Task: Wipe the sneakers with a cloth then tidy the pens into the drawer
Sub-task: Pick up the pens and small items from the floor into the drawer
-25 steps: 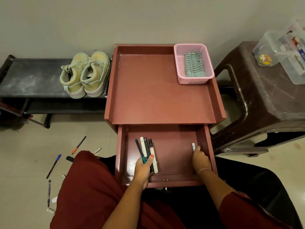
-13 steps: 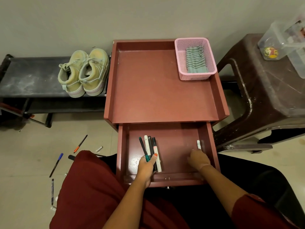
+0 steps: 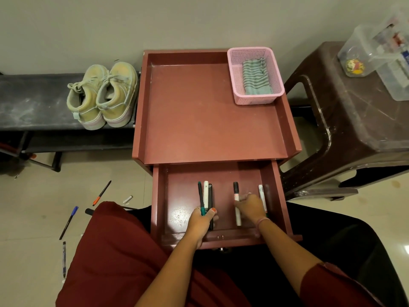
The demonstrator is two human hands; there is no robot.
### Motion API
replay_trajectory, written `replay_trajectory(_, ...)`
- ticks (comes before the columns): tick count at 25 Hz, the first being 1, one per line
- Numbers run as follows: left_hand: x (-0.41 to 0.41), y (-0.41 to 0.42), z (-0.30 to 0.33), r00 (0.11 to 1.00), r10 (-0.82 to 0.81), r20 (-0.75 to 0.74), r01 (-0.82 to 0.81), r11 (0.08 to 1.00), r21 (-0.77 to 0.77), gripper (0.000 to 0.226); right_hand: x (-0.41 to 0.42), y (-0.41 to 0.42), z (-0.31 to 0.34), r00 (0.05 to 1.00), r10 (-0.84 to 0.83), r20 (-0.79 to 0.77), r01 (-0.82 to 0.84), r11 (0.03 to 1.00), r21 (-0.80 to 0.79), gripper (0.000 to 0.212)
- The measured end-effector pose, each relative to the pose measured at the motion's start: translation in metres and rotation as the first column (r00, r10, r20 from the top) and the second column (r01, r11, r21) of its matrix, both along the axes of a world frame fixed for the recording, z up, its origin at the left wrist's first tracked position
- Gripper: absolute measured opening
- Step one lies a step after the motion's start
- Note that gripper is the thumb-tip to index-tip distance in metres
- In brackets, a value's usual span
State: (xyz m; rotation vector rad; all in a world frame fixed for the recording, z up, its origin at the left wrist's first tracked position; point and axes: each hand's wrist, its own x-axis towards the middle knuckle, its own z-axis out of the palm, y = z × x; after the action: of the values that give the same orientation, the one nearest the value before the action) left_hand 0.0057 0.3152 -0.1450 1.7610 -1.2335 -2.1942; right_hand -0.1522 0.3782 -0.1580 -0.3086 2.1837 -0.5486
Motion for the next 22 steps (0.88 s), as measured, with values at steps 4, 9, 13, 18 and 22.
replay_trajectory(4, 0.002, -0.001, 0.000, 1.000, 0.025, 0.005, -0.025, 0.999, 0.029, 0.007, -0.024, 0.010, -0.010, 0.889, 0.339, -0.309, -0.257, 0.926, 0.276, 0.022)
replay_trajectory(9, 0.002, -0.002, -0.004, 0.999, 0.040, 0.027, -0.042, 0.997, 0.062, 0.020, -0.027, 0.025, -0.019, 0.801, 0.473, -0.366, -0.301, 0.848, 0.436, 0.033)
replay_trajectory(13, 0.001, -0.003, -0.004, 1.000, -0.007, 0.014, 0.006, 0.997, 0.081, 0.013, -0.025, 0.022, -0.019, 0.939, 0.264, -0.220, -0.214, 0.951, 0.224, 0.015)
replay_trajectory(18, -0.002, -0.001, -0.005, 0.989, -0.150, 0.018, 0.149, 0.988, 0.044, 0.016, 0.007, -0.002, 0.009, 0.795, -0.048, 0.605, 0.151, 0.981, -0.121, 0.036)
replay_trajectory(22, -0.001, -0.002, -0.003, 0.990, -0.135, -0.030, 0.137, 0.987, 0.083, 0.022, 0.020, -0.006, 0.000, 0.779, -0.061, 0.624, 0.202, 0.966, -0.159, 0.027)
